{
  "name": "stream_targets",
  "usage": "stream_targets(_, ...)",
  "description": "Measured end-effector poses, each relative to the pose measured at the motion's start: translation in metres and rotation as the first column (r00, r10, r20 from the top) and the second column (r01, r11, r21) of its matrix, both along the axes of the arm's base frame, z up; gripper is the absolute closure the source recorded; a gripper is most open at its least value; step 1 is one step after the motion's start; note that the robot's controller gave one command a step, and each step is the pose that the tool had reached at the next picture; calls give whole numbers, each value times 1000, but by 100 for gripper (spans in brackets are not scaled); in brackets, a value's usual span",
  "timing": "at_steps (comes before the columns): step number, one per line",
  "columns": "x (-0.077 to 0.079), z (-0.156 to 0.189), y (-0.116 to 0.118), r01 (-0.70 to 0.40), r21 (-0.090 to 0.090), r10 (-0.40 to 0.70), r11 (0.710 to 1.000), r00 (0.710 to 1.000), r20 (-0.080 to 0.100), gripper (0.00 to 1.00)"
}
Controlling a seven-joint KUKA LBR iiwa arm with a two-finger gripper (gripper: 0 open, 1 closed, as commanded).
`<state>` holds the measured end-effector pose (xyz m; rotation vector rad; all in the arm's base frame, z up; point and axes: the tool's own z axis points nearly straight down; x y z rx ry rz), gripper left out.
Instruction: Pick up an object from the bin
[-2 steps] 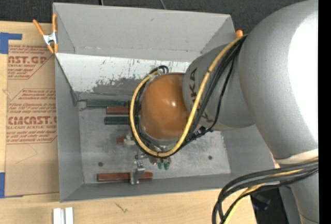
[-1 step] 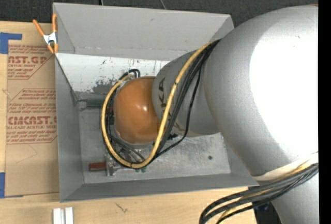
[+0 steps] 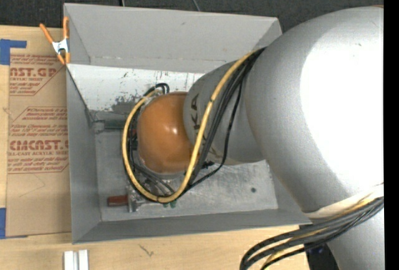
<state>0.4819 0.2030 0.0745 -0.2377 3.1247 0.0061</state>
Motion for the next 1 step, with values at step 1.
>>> stream_targets(1, -1, 215, 0, -7, -5, 7, 1000, 1000, -9, 100)
